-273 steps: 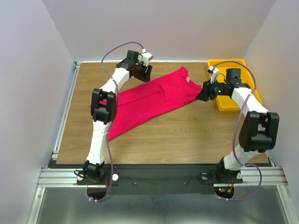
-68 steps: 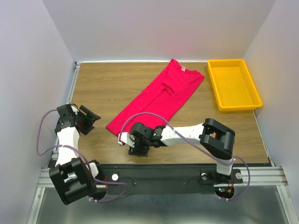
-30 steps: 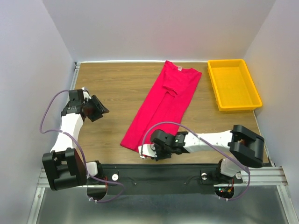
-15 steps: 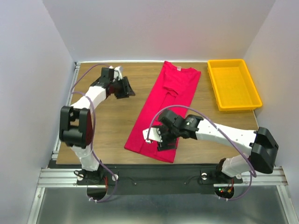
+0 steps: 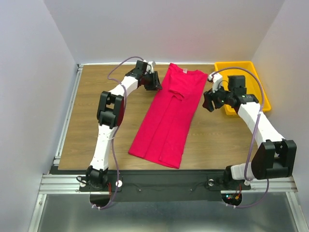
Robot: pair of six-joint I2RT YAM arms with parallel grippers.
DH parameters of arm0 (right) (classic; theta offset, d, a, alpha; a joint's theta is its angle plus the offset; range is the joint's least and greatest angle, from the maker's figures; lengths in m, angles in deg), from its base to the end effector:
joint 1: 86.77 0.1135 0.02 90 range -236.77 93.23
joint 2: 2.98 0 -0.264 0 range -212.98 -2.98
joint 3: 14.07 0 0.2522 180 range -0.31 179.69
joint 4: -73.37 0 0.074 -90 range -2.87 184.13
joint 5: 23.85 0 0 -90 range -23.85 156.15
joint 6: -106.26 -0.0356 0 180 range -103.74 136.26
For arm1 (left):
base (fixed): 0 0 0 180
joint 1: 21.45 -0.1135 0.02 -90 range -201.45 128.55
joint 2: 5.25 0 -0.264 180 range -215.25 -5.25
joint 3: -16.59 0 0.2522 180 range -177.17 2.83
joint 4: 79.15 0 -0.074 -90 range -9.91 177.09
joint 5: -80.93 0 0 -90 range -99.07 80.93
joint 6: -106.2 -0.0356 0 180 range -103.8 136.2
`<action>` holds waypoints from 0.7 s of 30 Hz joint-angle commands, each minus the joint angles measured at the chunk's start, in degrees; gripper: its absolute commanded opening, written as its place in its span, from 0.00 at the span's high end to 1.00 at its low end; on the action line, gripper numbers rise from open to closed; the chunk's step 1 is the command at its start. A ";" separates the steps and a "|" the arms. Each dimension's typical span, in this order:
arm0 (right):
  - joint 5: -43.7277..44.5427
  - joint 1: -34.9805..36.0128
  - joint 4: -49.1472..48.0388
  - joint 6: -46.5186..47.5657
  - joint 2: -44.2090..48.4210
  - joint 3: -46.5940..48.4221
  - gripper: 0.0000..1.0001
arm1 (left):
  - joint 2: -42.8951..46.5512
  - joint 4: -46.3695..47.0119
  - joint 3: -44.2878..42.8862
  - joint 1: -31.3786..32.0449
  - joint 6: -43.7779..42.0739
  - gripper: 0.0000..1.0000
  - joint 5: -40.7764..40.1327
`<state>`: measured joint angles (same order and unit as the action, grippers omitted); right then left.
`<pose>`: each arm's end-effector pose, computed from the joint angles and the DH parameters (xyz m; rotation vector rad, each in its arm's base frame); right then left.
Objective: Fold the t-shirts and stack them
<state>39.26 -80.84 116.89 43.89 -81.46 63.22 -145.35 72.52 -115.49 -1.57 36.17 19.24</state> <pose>0.2913 0.0464 0.2925 -0.8691 2.1007 0.3535 0.5182 -0.2053 0.1852 0.2859 2.2557 -0.9235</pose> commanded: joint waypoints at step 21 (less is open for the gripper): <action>-9.14 -8.57 -9.02 -14.72 -0.36 -1.48 0.30 | -5.37 -10.65 -9.73 2.44 -3.62 0.61 -9.50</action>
<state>32.20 -88.69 110.86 30.39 -82.68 62.50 -149.96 65.64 -122.60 0.02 34.31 13.43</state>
